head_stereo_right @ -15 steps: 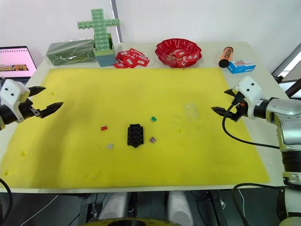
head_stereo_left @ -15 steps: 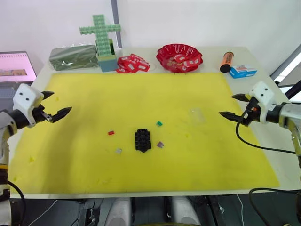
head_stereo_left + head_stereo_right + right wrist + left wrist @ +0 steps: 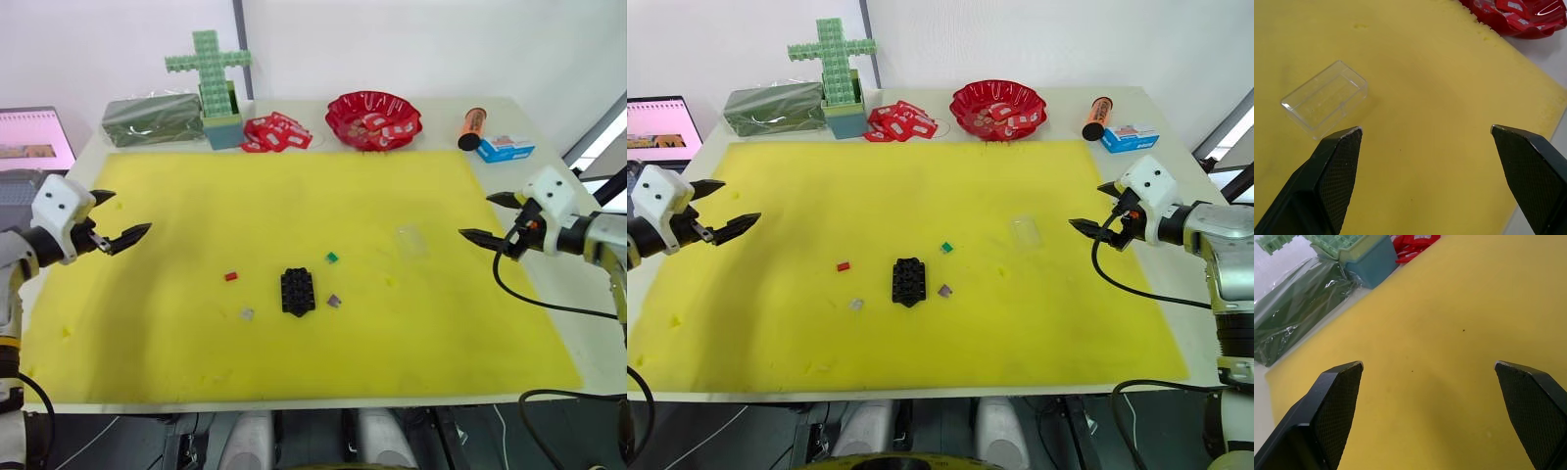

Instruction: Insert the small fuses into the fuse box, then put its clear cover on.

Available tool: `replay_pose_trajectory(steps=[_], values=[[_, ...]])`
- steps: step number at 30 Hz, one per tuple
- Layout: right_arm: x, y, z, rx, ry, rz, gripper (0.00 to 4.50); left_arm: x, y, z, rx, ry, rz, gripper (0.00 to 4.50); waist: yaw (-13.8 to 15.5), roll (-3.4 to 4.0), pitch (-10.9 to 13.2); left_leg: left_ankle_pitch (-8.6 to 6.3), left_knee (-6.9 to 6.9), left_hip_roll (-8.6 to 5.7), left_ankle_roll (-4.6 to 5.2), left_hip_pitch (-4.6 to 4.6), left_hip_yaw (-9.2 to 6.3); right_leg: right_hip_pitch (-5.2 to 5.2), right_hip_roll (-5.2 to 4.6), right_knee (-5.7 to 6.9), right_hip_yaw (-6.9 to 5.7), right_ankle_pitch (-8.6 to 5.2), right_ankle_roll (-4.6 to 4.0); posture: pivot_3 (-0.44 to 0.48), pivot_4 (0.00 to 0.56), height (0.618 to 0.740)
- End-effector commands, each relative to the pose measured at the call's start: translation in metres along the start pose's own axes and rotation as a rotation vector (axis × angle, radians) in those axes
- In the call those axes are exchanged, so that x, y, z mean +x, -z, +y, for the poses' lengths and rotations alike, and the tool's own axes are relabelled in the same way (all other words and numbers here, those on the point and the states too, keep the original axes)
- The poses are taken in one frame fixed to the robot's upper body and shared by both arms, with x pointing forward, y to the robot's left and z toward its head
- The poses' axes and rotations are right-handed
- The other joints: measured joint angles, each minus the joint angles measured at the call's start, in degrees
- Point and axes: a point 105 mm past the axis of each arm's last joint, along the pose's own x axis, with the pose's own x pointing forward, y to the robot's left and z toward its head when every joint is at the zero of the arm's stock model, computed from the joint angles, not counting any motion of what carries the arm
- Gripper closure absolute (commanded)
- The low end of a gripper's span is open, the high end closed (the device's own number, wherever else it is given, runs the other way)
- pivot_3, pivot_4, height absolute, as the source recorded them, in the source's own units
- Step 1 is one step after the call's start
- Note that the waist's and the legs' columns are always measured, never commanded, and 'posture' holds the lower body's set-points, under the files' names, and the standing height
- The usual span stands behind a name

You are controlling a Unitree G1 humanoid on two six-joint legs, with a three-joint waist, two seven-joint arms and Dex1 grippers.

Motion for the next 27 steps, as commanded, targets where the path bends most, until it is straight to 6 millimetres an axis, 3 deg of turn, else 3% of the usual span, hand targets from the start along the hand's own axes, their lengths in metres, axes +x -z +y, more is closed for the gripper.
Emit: replay_pose_trajectory(steps=[1, 27], values=[[-0.0087, -0.0130, -0.0106, -0.037, 0.046, -0.033, 0.02, -0.0069, -0.0107, 0.0069, 0.057, -0.001, -0.017, 0.00, 0.0, 0.00, 0.0, 0.00, 0.00, 0.00, 0.00, 0.00, 0.00, 0.00, 0.00, 0.00, 0.00, 0.00, 0.00, 0.000, 0.150, 0.740], [-0.0076, -0.0120, -0.0090, -0.046, 0.057, -0.036, 0.02, -0.0110, -0.0164, 0.0065, -0.042, 0.036, -0.057, 0.00, 0.0, 0.00, 0.0, 0.00, 0.01, -0.01, 0.00, 0.00, 0.00, 0.00, 0.00, 0.01, 0.00, 0.00, 0.00, 0.000, 0.150, 0.740]])
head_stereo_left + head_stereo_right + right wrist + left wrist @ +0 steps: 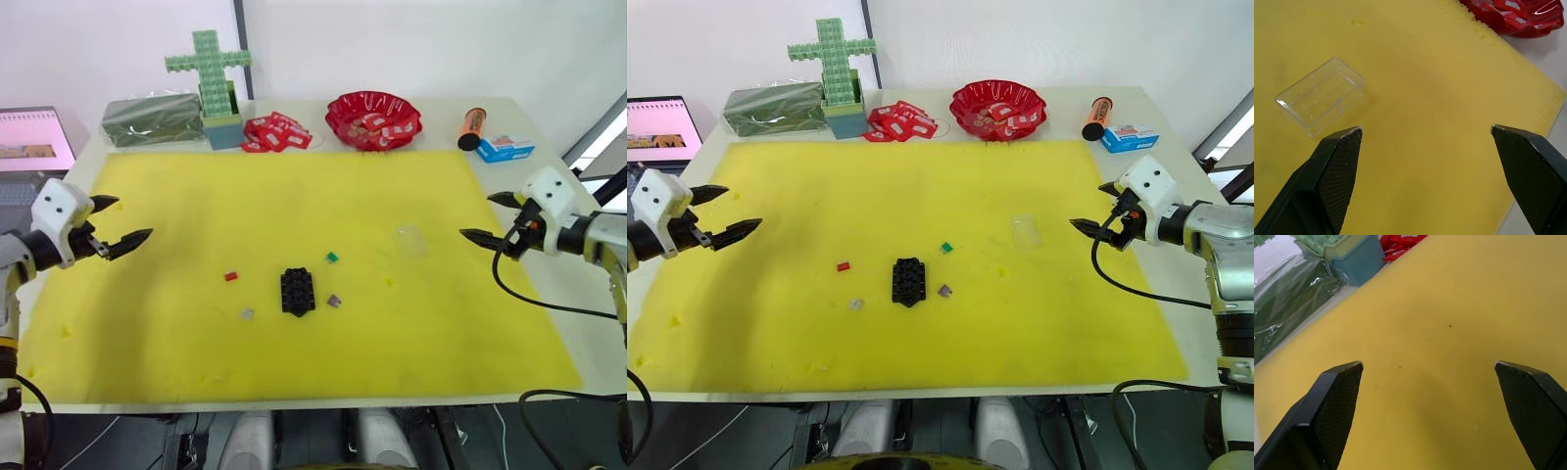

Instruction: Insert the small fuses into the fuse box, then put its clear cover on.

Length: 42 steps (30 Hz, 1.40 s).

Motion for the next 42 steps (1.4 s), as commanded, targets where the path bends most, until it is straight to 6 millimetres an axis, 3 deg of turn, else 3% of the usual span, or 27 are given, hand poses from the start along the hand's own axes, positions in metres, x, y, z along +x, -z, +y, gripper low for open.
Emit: replay_pose_trajectory(steps=[1, 5, 12, 16, 20, 22, 28, 32, 42], values=[[-0.008, -0.014, -0.008, -0.035, 0.047, -0.047, 0.02, -0.010, -0.020, 0.010, -0.021, -0.015, -0.060, 0.00, 0.0, 0.00, 0.0, 0.00, 0.00, 0.00, 0.00, 0.00, 0.00, 0.00, 0.00, 0.00, 0.00, 0.00, 0.00, 0.000, 0.150, 0.740], [-0.009, -0.025, -0.007, -0.041, 0.044, -0.093, 0.02, -0.015, -0.025, 0.002, -0.152, 0.046, -0.078, 0.00, -0.1, 0.00, 0.0, 0.00, 0.00, 0.01, 0.00, 0.00, 0.00, 0.00, 0.00, 0.01, 0.00, 0.00, 0.00, 0.000, 0.150, 0.740], [0.004, -0.047, 0.017, -0.124, -0.065, -0.144, 0.02, -0.023, -0.030, 0.003, -0.440, 0.051, -0.123, 0.00, -0.1, 0.00, 0.0, 0.00, 0.00, 0.05, 0.00, 0.01, -0.03, 0.00, 0.01, 0.03, 0.00, 0.00, 0.00, 0.000, 0.150, 0.740], [0.015, -0.081, 0.059, -0.157, -0.246, -0.255, 0.02, -0.022, -0.031, -0.014, -0.666, 0.134, -0.089, 0.00, -0.2, 0.00, 0.0, 0.00, 0.00, 0.12, 0.00, 0.01, -0.07, -0.01, 0.03, 0.05, 0.00, -0.01, 0.01, 0.000, 0.150, 0.740], [0.018, -0.114, 0.111, -0.202, -0.432, -0.376, 0.02, -0.024, -0.041, -0.018, -0.866, 0.179, -0.100, 0.00, -0.1, -0.03, 0.0, 0.00, 0.00, 0.11, 0.00, 0.00, -0.25, -0.01, 0.06, 0.06, -0.01, -0.01, 0.01, 0.000, 0.150, 0.740], [0.018, -0.123, 0.124, -0.206, -0.473, -0.406, 0.02, -0.025, -0.044, -0.021, -0.929, 0.200, -0.082, 0.00, 0.0, -0.04, 0.0, 0.00, 0.02, 0.10, 0.00, -0.01, -0.38, 0.01, 0.06, 0.06, -0.02, -0.01, 0.01, 0.000, 0.150, 0.740], [0.015, -0.131, 0.149, -0.233, -0.548, -0.427, 0.02, -0.029, -0.053, -0.043, -1.080, 0.325, -0.031, 0.00, 0.0, -0.10, 0.0, 0.00, 0.07, 0.04, 0.00, -0.01, -0.44, 0.07, -0.01, 0.05, -0.02, -0.01, 0.01, 0.000, 0.150, 0.740], [0.012, -0.131, 0.165, -0.250, -0.614, -0.433, 0.02, -0.029, -0.056, -0.044, -1.129, 0.343, -0.011, 0.00, 0.0, -0.11, 0.0, 0.00, 0.04, 0.04, -0.01, 0.01, -0.46, 0.05, 0.02, 0.06, -0.02, -0.02, 0.00, 0.000, 0.150, 0.740], [0.013, -0.130, 0.169, -0.298, -0.608, -0.415, 0.02, -0.029, -0.059, -0.058, -1.145, 0.410, 0.040, 0.00, 0.0, -0.12, 0.0, 0.00, 0.04, 0.01, -0.01, 0.01, -0.45, 0.04, 0.02, 0.06, -0.02, -0.02, -0.01, 0.000, 0.150, 0.740]])
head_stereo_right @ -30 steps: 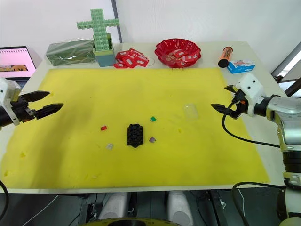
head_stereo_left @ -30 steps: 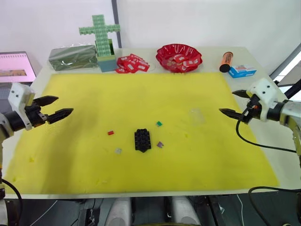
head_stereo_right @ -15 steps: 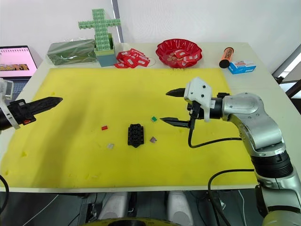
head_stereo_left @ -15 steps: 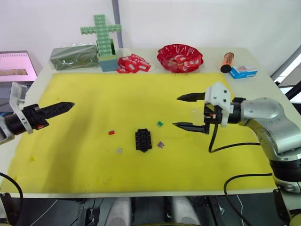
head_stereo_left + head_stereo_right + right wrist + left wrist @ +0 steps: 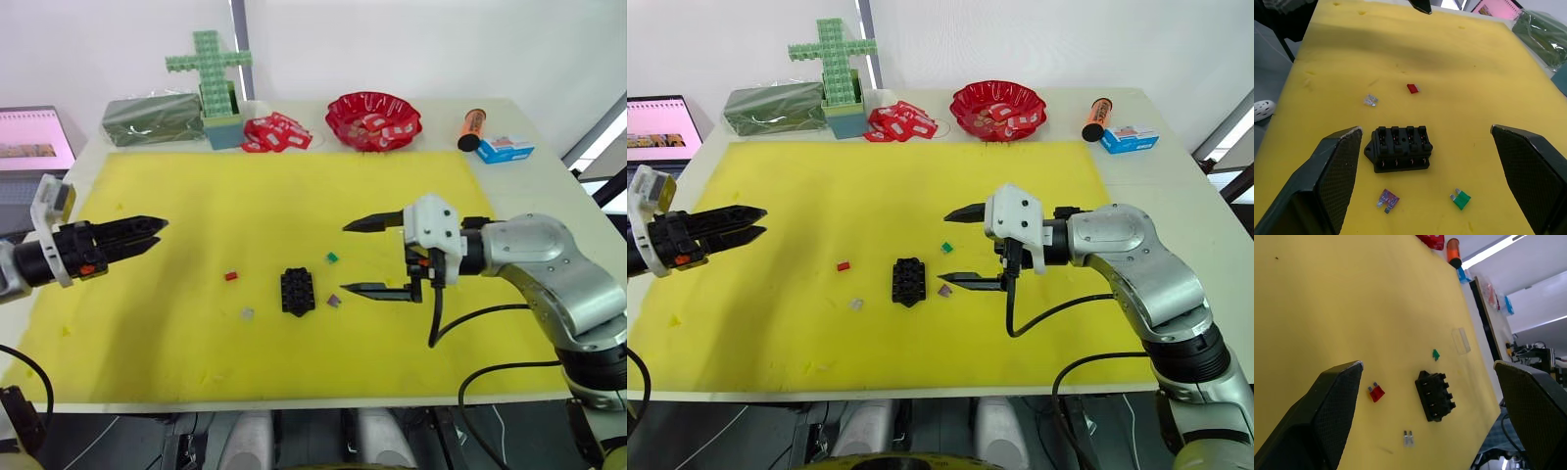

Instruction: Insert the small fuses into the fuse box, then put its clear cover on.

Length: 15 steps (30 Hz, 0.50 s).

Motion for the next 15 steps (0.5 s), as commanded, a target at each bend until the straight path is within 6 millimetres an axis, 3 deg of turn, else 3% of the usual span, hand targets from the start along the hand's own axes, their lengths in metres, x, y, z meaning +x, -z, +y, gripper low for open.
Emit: replay_pose_trajectory(steps=[1, 15], values=[[-0.001, -0.008, 0.003, -0.077, -0.003, 0.006, 0.02, -0.001, -0.001, -0.011, 0.030, 0.038, 0.004, 0.00, 0.0, 0.00, 0.0, 0.00, 0.00, 0.00, 0.00, 0.00, 0.00, 0.00, -0.01, 0.00, 0.00, 0.00, 0.00, 0.000, 0.150, 0.740], [0.001, -0.013, 0.009, -0.077, -0.014, -0.002, 0.02, 0.003, 0.037, -0.016, -0.066, 0.138, 0.129, 0.00, 0.0, 0.00, 0.0, 0.00, -0.02, 0.06, -0.01, 0.00, 0.01, -0.03, -0.16, -0.02, 0.03, -0.09, -0.17, 0.000, 0.150, 0.740]])
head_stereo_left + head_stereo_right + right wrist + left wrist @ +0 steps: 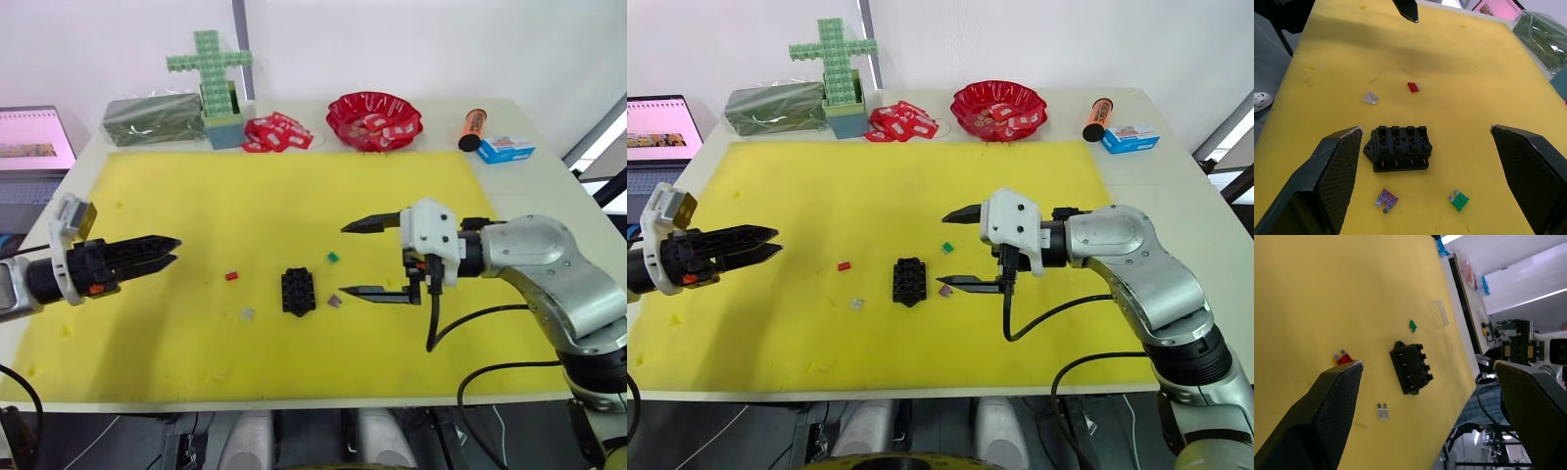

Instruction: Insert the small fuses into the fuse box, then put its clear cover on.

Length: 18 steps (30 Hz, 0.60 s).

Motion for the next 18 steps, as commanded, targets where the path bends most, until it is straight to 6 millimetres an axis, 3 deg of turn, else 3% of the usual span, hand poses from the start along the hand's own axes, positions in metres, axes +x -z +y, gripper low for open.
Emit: replay_pose_trajectory(steps=[1, 8, 14, 18], values=[[0.000, -0.010, 0.004, -0.036, -0.009, -0.017, 0.02, 0.001, 0.014, -0.007, -0.013, 0.033, 0.052, 0.00, 0.0, 0.00, 0.0, 0.00, -0.01, 0.01, 0.00, 0.00, -0.01, -0.01, -0.01, -0.01, 0.00, 0.00, 0.00, 0.000, 0.150, 0.740], [0.002, -0.009, 0.003, -0.040, -0.012, -0.016, 0.02, 0.007, 0.019, -0.002, -0.063, 0.033, 0.053, 0.00, 0.3, -0.01, 0.0, 0.00, 0.00, -0.03, -0.02, -0.01, -0.03, -0.01, -0.28, -0.02, -0.01, -0.02, -0.07, 0.000, 0.150, 0.740], [0.003, -0.015, 0.006, -0.039, -0.035, -0.029, 0.02, 0.003, 0.046, -0.010, -0.136, 0.066, 0.155, 0.00, -0.3, -0.01, 0.0, -0.01, -0.09, -0.06, -0.04, -0.02, 0.06, -0.07, -0.38, -0.08, 0.04, -0.02, -0.07, 0.000, 0.150, 0.740], [0.006, -0.013, 0.010, -0.024, -0.037, -0.027, 0.02, 0.007, 0.047, -0.009, -0.156, 0.067, 0.141, 0.00, 0.2, -0.02, 0.0, 0.00, -0.10, -0.03, -0.06, -0.02, -0.01, -0.09, -0.44, -0.06, 0.05, -0.04, -0.14, 0.000, 0.150, 0.740]])
